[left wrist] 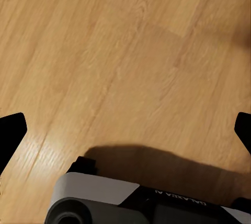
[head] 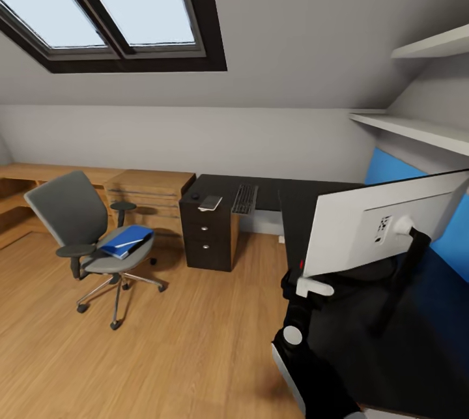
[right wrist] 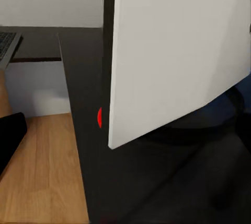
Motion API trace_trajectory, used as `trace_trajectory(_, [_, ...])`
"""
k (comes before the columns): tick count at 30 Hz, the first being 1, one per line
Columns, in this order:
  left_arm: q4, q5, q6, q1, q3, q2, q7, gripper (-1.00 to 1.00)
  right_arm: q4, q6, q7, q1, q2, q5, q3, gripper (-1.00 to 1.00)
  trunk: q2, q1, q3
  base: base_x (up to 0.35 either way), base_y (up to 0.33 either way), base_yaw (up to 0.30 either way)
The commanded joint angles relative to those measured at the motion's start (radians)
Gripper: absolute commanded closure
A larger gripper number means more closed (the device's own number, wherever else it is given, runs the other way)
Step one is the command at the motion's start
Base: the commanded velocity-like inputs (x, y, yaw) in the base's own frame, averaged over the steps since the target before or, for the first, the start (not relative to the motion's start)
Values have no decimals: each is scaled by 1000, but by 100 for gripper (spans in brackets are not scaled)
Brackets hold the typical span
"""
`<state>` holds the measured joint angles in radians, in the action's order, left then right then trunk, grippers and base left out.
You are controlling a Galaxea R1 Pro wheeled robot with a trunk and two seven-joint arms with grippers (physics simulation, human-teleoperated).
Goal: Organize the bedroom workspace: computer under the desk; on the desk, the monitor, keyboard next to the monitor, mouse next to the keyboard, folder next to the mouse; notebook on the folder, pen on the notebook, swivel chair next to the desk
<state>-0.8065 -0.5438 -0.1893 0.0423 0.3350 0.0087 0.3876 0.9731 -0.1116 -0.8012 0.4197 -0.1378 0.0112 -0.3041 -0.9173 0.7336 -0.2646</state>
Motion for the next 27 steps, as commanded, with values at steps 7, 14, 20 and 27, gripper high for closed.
trace_trajectory(7, [10, 40, 23, 1, 7, -7, 8, -100, -49, -77, -45, 2, 2, 42, -13, -100, -1, 0, -1, 166, 0, 0])
trace_trajectory(14, [22, 45, 30, 1, 6, -16, 8, -100, -55, -112, -115, 2, 7, 54, -9, -100, -1, 0, -1, 97, 0, 0])
trace_trajectory(20, [23, 45, 30, 1, 6, -17, 8, -100, -56, -112, -164, 2, 7, 54, -6, -100, -1, 0, -1, 54, 0, 0])
trace_trajectory(27, [23, 45, 32, 1, 6, -18, 8, -100, -56, -111, -182, 2, 7, 55, -7, -100, -1, 0, -1, 104, 24, 0])
